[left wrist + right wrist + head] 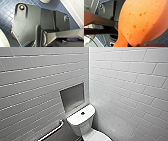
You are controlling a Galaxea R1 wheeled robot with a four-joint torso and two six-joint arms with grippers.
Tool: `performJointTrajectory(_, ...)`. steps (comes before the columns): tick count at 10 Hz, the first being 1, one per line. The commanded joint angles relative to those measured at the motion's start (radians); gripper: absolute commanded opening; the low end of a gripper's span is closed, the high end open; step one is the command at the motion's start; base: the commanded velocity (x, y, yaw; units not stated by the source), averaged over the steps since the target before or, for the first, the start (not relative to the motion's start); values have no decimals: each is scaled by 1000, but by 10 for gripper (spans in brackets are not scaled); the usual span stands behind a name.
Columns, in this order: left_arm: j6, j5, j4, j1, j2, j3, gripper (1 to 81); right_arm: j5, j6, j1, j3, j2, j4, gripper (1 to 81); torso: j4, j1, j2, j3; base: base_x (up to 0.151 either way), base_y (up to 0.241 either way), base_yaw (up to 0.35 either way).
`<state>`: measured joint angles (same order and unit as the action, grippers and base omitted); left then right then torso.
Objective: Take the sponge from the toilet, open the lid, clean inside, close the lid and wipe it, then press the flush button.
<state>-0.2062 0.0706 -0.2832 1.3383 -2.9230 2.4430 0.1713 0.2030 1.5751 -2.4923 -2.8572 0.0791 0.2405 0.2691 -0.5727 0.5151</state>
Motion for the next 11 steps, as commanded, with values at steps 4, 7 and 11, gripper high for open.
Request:
performJointTrajectory(4, 5, 61, 7, -47, -6, -9, 811, -62, -4, -11, -2, 0, 19, 10, 0, -49, 74, -156, 0, 0, 0)
performJointTrajectory(7, 5, 63, 4, -40, -9, -4, 811, -68, -5, -10, -40, -23, 28, 10, 0, -86, 125, -115, 0, 0, 0)
performJointTrajectory(11, 5, 69, 9, -35, -47, 71, 811, -72, -7, -2, -177, -90, 53, 10, 0, -88, 130, -121, 0, 0, 0)
